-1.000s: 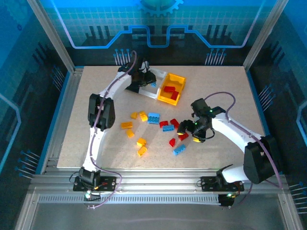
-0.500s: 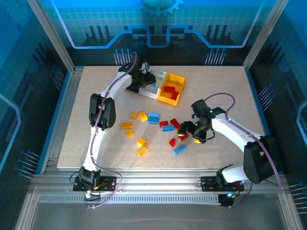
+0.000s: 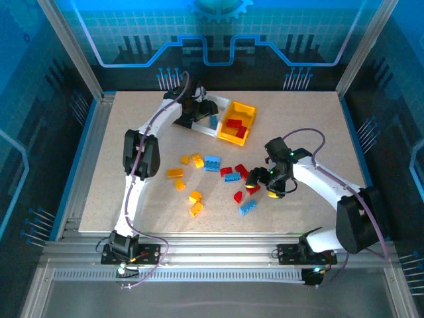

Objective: Sort the legos into containers by color

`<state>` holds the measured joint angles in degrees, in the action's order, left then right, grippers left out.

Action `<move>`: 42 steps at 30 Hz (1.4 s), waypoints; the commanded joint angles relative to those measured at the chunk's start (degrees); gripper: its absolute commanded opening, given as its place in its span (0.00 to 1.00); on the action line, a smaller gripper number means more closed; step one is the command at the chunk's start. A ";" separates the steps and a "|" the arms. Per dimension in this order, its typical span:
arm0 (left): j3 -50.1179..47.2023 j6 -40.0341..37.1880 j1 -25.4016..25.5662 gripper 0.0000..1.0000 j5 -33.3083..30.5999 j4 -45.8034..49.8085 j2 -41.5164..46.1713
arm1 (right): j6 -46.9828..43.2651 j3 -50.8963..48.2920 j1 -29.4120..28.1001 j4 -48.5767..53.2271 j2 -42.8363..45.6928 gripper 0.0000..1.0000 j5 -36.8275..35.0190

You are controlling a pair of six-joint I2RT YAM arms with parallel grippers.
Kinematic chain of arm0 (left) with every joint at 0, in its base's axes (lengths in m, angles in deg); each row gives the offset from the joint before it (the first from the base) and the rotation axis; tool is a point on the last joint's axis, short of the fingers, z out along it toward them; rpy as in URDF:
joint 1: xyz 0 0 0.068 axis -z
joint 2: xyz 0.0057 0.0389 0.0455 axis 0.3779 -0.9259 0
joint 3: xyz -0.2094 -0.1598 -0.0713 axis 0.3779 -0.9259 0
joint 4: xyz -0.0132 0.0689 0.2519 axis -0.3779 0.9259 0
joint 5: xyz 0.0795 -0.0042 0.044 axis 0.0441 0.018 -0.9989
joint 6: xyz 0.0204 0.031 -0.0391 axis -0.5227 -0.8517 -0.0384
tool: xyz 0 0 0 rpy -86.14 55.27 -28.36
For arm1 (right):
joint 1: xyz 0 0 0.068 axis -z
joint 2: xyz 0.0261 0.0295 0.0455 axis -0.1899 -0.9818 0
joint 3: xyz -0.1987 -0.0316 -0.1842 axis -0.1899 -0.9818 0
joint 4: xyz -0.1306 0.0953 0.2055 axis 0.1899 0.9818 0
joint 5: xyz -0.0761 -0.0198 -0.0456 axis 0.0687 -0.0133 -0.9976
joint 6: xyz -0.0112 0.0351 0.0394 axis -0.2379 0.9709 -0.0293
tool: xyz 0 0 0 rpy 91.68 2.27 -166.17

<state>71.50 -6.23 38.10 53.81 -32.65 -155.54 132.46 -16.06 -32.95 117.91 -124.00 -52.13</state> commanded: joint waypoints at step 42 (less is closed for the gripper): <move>-68.90 -2.74 5.27 0.99 -1.41 -3.61 59.90 | 13.30 -3.38 -11.31 -4.19 -10.24 0.73 -1.41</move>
<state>4.35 -7.67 43.59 53.57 -37.59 -97.61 144.81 -20.19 -43.31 113.12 -132.98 -52.21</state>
